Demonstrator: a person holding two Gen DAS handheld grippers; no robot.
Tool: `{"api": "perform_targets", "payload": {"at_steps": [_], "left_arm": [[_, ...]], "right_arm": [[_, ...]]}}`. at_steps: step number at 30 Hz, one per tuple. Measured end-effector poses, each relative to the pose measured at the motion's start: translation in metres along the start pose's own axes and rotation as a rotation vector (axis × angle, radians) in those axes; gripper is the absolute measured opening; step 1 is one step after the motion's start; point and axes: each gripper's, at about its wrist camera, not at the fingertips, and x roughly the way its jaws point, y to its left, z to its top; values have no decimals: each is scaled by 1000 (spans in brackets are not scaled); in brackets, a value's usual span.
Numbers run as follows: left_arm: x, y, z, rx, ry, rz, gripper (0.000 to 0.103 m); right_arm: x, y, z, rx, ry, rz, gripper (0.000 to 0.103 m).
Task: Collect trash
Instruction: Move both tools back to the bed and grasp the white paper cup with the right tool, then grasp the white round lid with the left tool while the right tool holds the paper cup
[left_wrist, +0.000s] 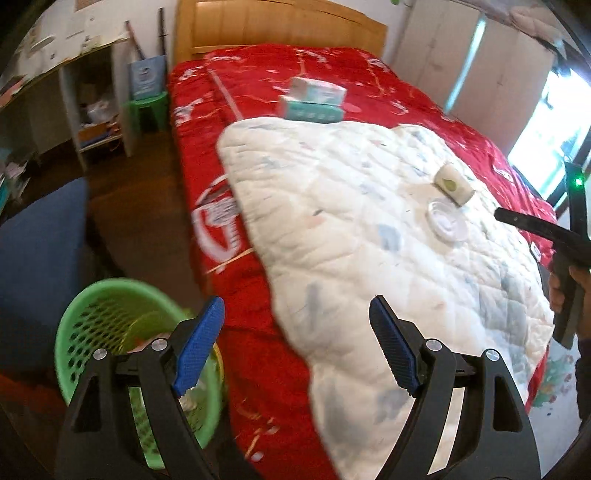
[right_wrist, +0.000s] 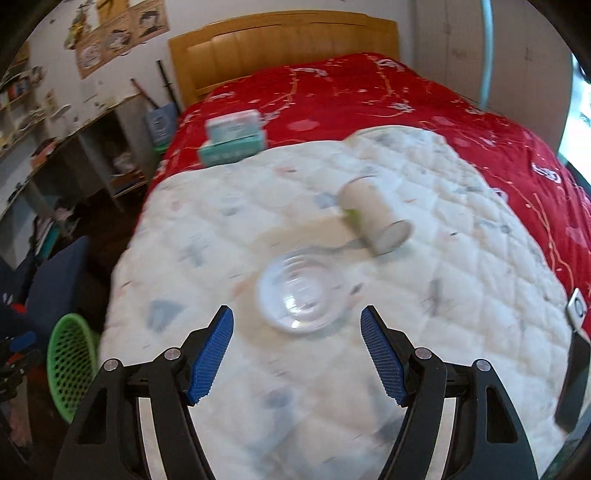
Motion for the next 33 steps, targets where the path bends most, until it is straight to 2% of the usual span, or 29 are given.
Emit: {"api": "perform_targets", "payload": {"at_steps": [4,10,17,24,26,33], "left_arm": [[24,-29,23,35,5,-34,80],[55,-71,53,104,15,-96,80],[96,-102,75,129,62,-173,80],[132,-133,89,171,101,-238,78],[140,-141,91,180,116,-252,78],[175,-171,94,197,180,-333,66]], "right_arm": [[16,-32,23,6,5,-36,69],[51,-58,56,-24,32,-62,69],[109,-72,85,-57,103,-57,72],[149,-82,95,-49,145,-48,72],[156,-84,95,-49,160,-46,66],[137,-88,89,-46,125,-49,65]]}}
